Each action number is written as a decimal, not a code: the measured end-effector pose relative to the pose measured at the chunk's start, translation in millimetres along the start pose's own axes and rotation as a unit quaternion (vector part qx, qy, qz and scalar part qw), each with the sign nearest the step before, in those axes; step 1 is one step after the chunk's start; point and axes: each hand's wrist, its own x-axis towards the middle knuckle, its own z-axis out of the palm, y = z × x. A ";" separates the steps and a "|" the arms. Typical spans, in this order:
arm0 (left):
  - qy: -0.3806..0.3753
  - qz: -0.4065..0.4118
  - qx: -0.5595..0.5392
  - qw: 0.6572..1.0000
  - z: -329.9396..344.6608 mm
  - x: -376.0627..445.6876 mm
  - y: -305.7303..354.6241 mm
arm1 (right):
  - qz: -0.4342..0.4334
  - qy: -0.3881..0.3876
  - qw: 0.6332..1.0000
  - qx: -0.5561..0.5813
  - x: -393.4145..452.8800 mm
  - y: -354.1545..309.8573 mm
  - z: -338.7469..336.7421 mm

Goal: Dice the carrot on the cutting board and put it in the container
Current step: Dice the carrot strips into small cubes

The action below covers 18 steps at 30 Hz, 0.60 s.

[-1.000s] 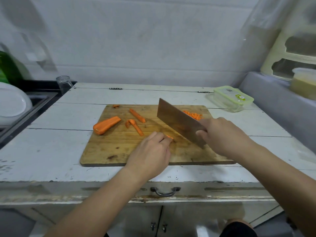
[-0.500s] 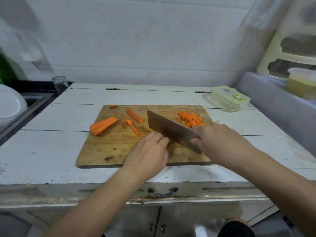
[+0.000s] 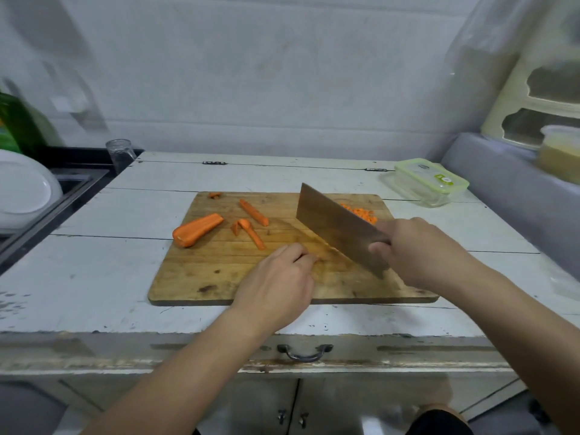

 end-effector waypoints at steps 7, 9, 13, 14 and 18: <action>0.071 -0.081 -0.059 0.992 -3.6 -3.9 0.4 | -0.043 -0.011 0.999 0.010 -13.2 -4.1 -1.9; 0.086 -0.111 -0.073 0.987 -4.6 -2.6 -1.6 | -0.041 -0.005 0.999 0.004 -14.5 -7.3 -1.1; 0.065 -0.081 -0.069 0.992 -1.5 -2.7 -3.1 | -0.046 -0.007 0.999 -0.006 -19.2 -11.4 -1.1; 0.054 -0.066 -0.068 0.994 -0.8 -2.6 -2.6 | -0.048 -0.009 0.999 -0.009 -20.4 -11.5 -0.9; 0.020 -0.025 -0.037 0.999 2.7 -2.8 -2.3 | -0.047 -0.007 0.998 -0.028 -21.7 -12.9 2.6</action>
